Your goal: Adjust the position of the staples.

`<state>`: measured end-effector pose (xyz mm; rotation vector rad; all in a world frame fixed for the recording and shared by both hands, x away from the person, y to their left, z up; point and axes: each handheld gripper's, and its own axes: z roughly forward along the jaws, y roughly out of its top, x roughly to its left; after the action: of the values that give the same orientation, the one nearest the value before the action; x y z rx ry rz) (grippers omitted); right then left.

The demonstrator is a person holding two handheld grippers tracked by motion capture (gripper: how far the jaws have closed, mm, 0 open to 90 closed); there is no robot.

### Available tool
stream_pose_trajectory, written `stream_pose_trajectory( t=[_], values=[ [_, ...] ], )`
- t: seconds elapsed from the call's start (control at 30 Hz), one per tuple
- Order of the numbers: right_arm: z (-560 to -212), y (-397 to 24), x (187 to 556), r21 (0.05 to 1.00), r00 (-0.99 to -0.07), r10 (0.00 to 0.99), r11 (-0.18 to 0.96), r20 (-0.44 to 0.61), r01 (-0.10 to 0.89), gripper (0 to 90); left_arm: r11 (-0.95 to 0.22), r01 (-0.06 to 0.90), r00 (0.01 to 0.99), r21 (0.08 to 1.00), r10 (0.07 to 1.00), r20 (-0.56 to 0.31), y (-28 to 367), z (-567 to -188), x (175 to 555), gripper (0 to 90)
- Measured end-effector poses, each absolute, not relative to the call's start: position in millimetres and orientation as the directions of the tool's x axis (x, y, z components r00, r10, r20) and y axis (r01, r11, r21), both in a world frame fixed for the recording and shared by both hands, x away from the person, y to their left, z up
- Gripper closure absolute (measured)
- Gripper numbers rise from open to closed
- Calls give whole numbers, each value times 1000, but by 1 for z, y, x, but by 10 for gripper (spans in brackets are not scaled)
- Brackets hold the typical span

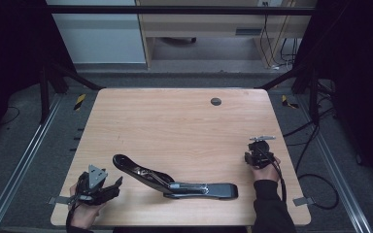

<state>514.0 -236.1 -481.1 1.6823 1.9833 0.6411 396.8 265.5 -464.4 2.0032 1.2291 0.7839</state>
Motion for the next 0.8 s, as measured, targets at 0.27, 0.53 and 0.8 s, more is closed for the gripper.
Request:
stream_pose_trajectory(
  t=[0.27, 0.53, 0.8],
  values=[
    [-483, -237, 515, 604, -137, 990, 128, -32, 787, 743, -347, 526, 382, 777, 912, 149, 265, -465, 397, 320],
    [-483, -237, 515, 595, -143, 989, 132, -28, 793, 778, -347, 526, 381, 776, 912, 149, 265, -465, 397, 322],
    [-472, -238, 507, 621, -216, 976, 187, -29, 761, 778, -347, 527, 382, 776, 912, 149, 266, -464, 397, 321]
  ],
)
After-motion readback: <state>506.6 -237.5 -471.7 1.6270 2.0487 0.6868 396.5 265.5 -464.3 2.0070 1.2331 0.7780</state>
